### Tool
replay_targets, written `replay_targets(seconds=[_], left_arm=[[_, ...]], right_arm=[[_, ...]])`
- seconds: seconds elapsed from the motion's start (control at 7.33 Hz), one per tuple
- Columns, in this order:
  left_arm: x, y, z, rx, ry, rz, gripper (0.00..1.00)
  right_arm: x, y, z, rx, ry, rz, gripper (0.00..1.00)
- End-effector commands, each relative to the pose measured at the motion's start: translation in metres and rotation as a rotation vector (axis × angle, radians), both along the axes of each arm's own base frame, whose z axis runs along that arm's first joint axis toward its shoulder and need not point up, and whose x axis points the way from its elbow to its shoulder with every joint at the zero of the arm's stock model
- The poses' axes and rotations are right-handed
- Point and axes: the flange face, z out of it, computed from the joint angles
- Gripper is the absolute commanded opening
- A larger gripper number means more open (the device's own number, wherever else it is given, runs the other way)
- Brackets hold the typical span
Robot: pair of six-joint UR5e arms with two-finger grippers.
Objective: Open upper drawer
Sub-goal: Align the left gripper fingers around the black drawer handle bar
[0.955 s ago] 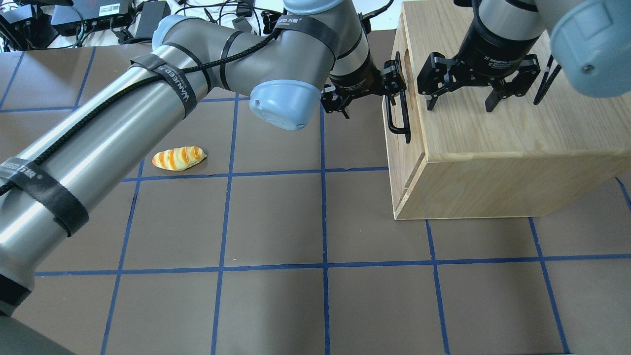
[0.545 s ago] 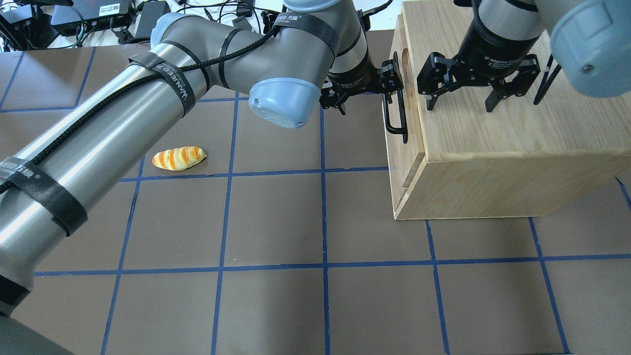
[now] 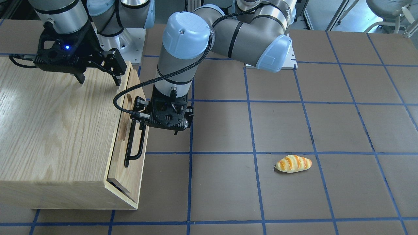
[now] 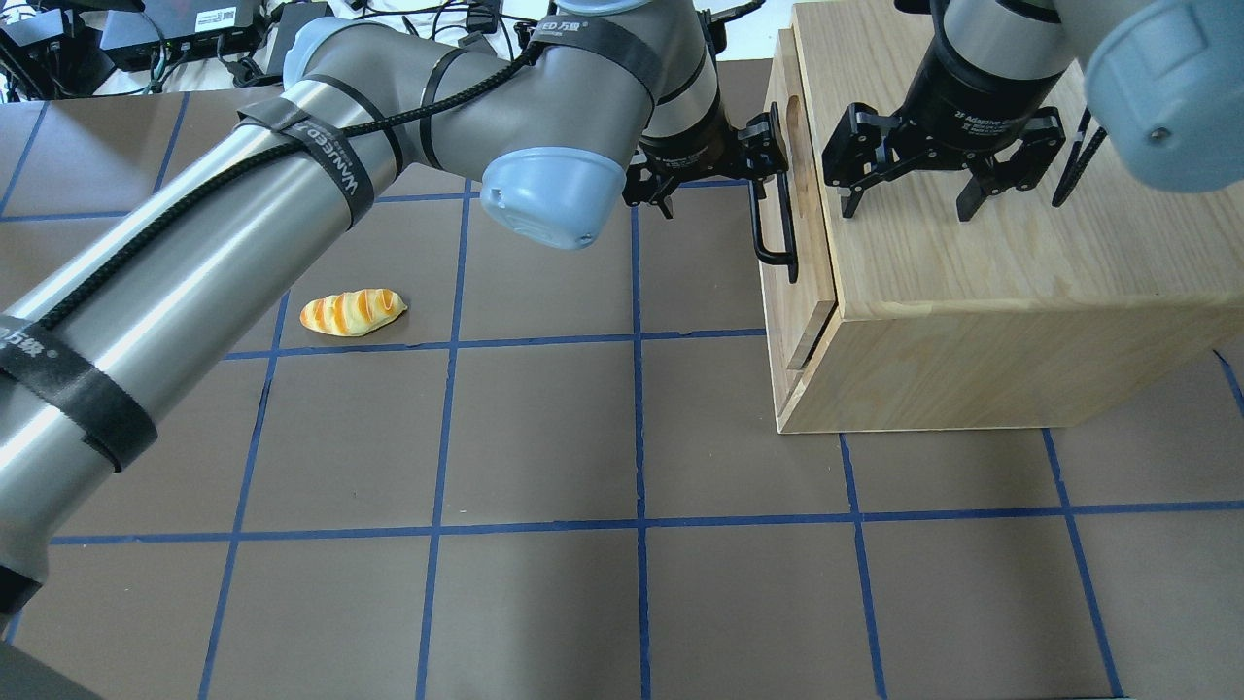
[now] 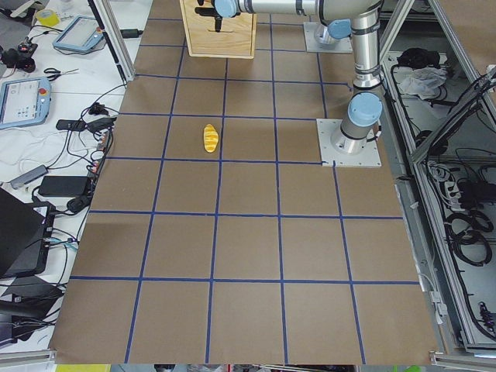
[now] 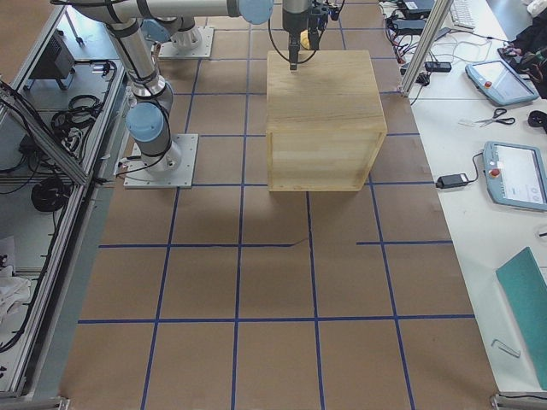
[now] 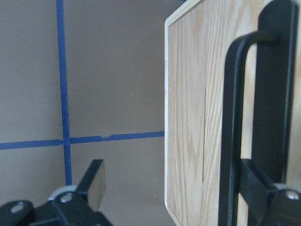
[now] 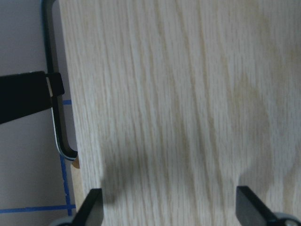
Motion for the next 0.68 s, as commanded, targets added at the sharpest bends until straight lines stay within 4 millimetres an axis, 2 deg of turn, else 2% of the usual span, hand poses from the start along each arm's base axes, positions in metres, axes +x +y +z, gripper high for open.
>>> replay_targets(seconds=[0.0, 0.55], left_arm=[[0.0027, -0.0010, 0.0021, -0.011, -0.011, -0.009, 1.00], [0.0060, -0.0015, 0.0080, -0.025, -0.012, -0.024, 1.00]], right_arm=[[0.0001, 0.0000, 0.0000, 0.000, -0.001, 0.000, 1.00], [0.0000, 0.0000, 0.0000, 0.000, 0.000, 0.000, 1.00]])
